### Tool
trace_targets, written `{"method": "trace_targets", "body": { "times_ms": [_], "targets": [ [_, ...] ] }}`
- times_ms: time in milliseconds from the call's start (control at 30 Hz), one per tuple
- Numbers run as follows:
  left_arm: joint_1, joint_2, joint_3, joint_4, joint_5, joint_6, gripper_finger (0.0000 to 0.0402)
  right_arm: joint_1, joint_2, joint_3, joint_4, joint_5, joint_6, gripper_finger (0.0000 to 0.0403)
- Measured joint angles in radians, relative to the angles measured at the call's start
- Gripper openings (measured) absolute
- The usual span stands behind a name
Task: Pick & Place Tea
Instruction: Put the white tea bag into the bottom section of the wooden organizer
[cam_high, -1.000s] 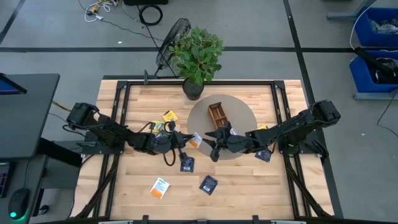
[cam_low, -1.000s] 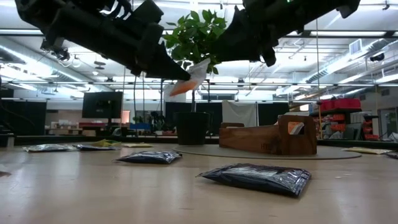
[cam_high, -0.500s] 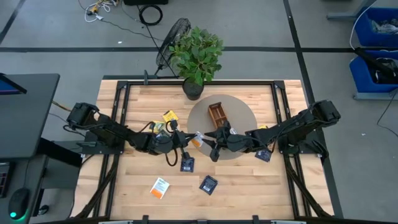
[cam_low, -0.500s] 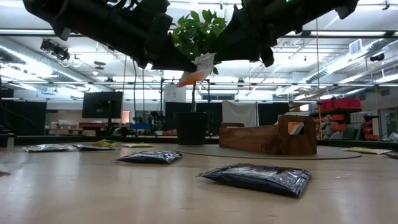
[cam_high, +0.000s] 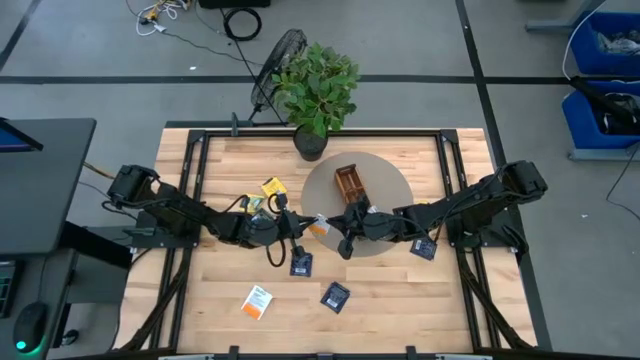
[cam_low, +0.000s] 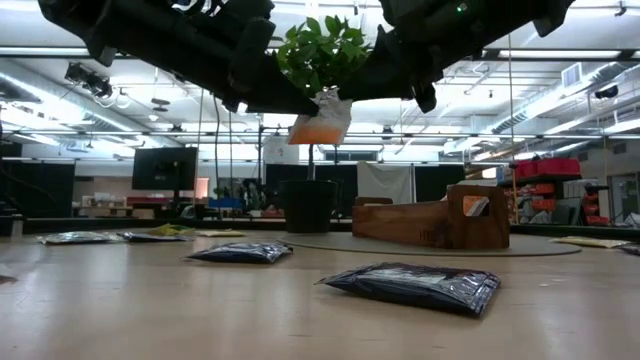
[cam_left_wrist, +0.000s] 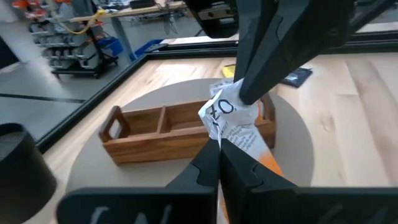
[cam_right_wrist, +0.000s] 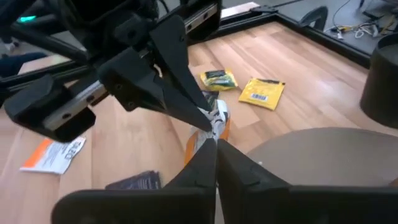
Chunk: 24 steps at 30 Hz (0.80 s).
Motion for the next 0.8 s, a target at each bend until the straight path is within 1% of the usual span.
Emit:
{"method": "trace_targets", "body": {
  "times_ms": [100,200,267,333,533,667,733,800],
  "targets": [
    [0.000,-0.001,0.000,-0.017,0.017,0.012,0.0026,0.001,-0.004,0.000,-0.034,-0.001,0.002,0.0004],
    [-0.001,-0.010,0.000,-0.065,0.000,0.026,0.0039,0.011,-0.024,0.000,-0.105,0.011,0.039,0.0003],
    [-0.001,-0.010,0.000,-0.079,-0.027,0.026,0.0044,0.030,-0.039,-0.001,-0.162,0.058,0.074,0.0002],
    [-0.001,-0.010,0.000,-0.087,-0.074,0.029,0.0044,0.051,-0.052,-0.001,-0.231,0.127,0.122,0.0002],
    [-0.012,-0.010,0.000,-0.141,-0.230,0.029,0.0033,0.136,-0.093,-0.001,-0.481,0.344,0.386,0.0001],
    [-0.026,-0.010,0.000,-0.158,-0.239,0.029,0.0027,0.187,-0.113,-0.001,-0.641,0.467,0.586,0.0001],
    [-0.034,-0.010,0.000,-0.161,-0.240,0.036,0.0025,0.201,-0.113,-0.001,-0.688,0.493,0.670,0.0001],
    [-0.037,-0.010,0.000,-0.161,-0.240,0.048,0.0025,0.213,-0.113,-0.001,-0.711,0.497,0.727,0.0001]
  ]
}}
